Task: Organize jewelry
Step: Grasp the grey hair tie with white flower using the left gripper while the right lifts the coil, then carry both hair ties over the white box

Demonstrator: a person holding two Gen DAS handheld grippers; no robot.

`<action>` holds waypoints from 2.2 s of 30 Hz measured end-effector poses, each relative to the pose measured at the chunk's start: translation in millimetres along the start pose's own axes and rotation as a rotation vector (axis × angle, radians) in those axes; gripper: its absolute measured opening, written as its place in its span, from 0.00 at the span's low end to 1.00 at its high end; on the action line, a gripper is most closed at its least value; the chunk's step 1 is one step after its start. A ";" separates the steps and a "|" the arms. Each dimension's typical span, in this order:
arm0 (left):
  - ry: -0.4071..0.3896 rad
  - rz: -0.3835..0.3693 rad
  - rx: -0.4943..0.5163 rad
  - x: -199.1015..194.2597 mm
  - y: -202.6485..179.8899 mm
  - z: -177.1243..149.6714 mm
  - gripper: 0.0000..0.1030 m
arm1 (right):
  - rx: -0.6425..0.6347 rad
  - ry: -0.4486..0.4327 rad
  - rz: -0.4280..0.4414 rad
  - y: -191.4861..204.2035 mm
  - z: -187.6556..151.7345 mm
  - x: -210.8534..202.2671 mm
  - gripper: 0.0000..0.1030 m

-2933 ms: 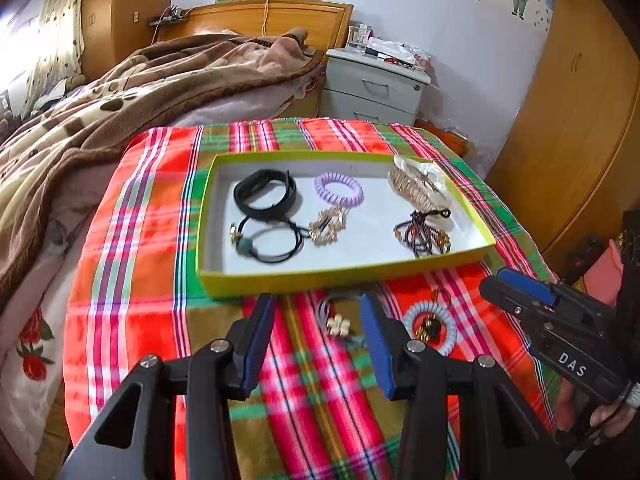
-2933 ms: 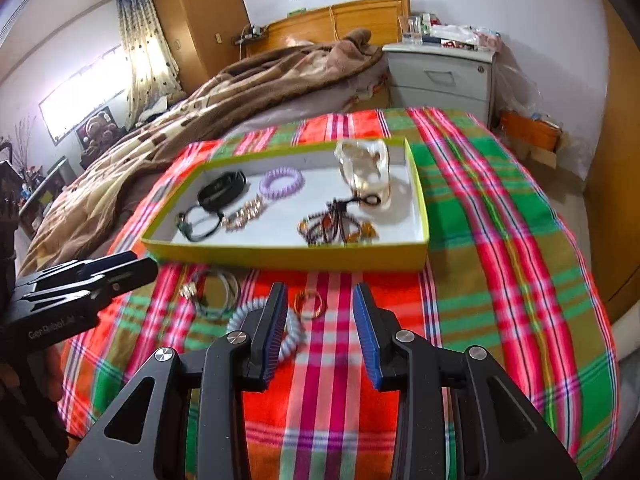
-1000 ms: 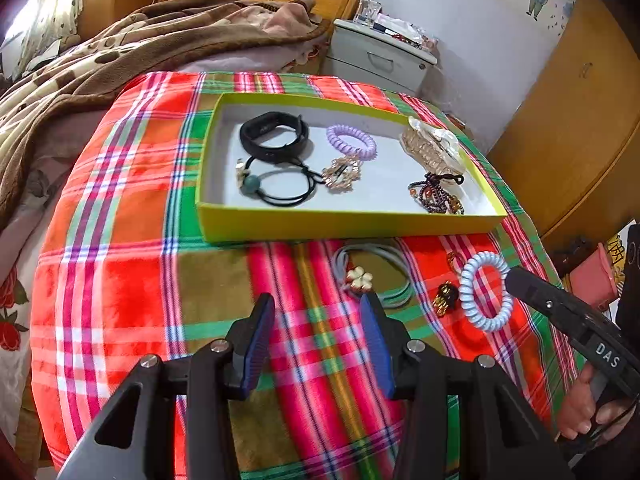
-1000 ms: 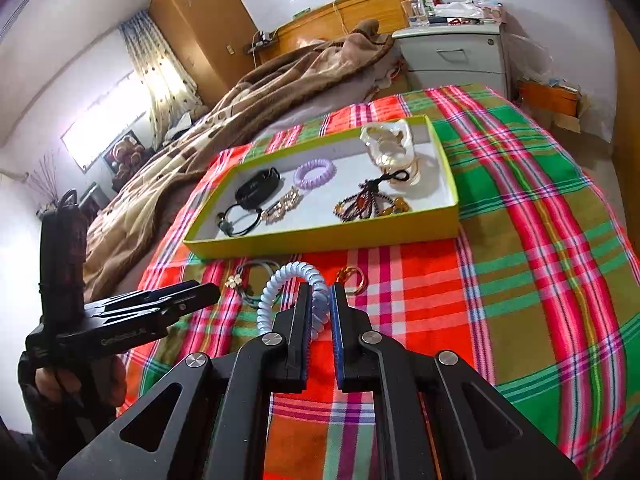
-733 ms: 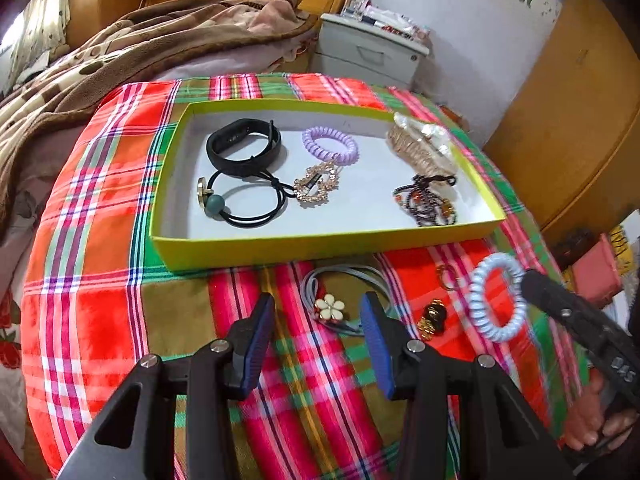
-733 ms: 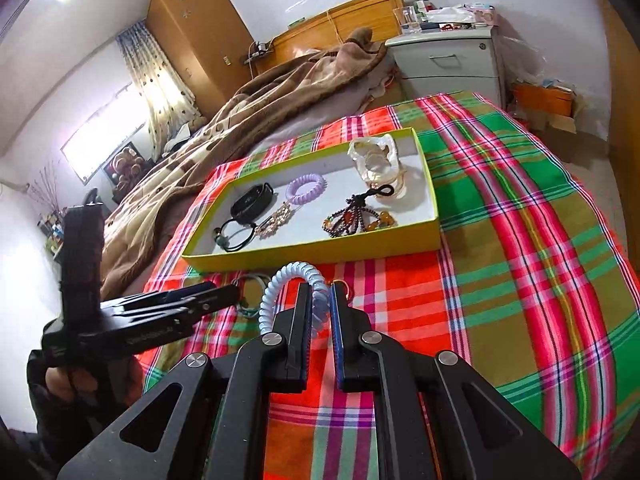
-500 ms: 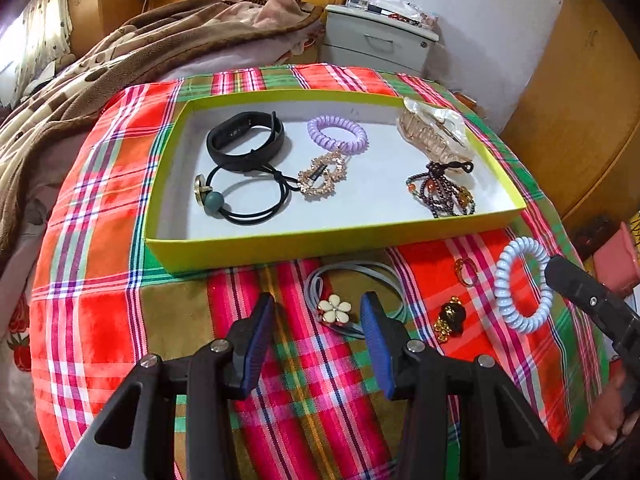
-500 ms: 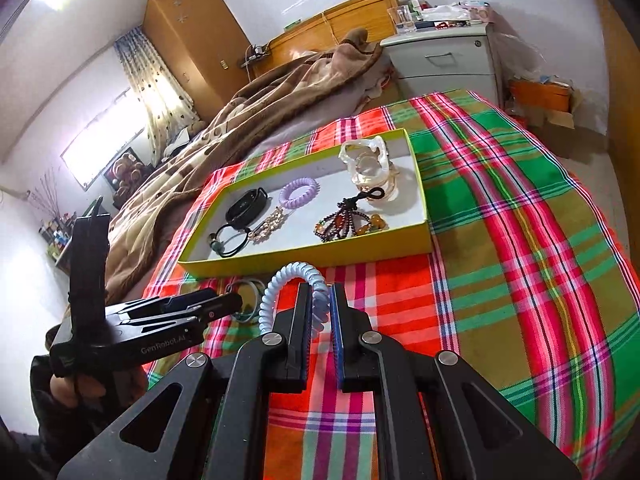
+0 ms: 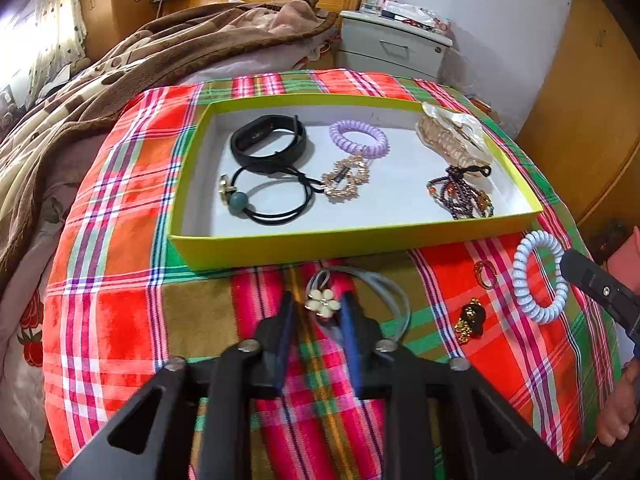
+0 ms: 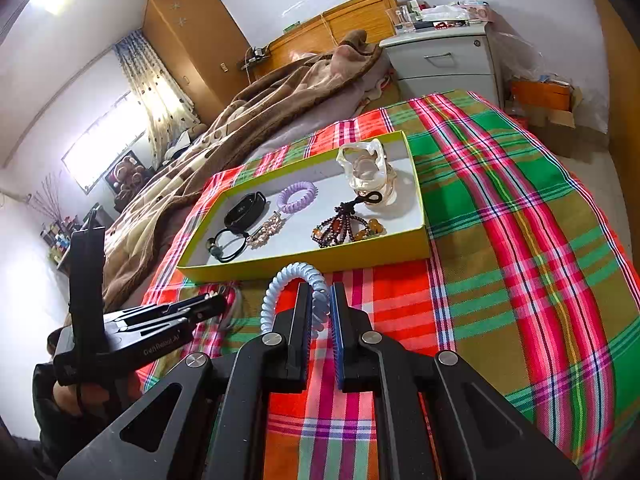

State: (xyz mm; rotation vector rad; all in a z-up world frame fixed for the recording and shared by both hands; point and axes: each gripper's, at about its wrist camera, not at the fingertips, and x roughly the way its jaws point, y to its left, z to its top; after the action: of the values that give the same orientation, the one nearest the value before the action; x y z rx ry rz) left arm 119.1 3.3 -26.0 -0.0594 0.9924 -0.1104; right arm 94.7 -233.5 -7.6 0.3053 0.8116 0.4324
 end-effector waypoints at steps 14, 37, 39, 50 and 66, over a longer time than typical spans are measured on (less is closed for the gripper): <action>-0.028 -0.023 -0.030 -13.9 10.7 -0.1 0.17 | -0.003 -0.010 -0.006 0.1 0.7 -2.8 0.09; -0.127 -0.049 -0.085 -48.7 35.7 29.2 0.17 | -0.073 -0.038 -0.019 31.9 45.7 17.9 0.09; -0.131 -0.048 -0.083 -46.6 36.9 34.6 0.17 | -0.085 -0.037 -0.023 35.1 53.0 25.3 0.09; -0.117 -0.058 -0.093 -26.6 43.0 58.0 0.17 | -0.114 0.006 -0.053 43.1 90.3 76.0 0.09; -0.054 -0.058 -0.110 13.4 49.8 70.1 0.17 | -0.165 0.098 -0.170 41.6 110.4 140.7 0.09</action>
State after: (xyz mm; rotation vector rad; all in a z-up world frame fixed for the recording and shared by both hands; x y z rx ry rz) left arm 188.5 51.1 -3.9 -0.1906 0.9429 -0.1066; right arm 252.8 -140.2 -6.5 0.0616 0.8844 0.3544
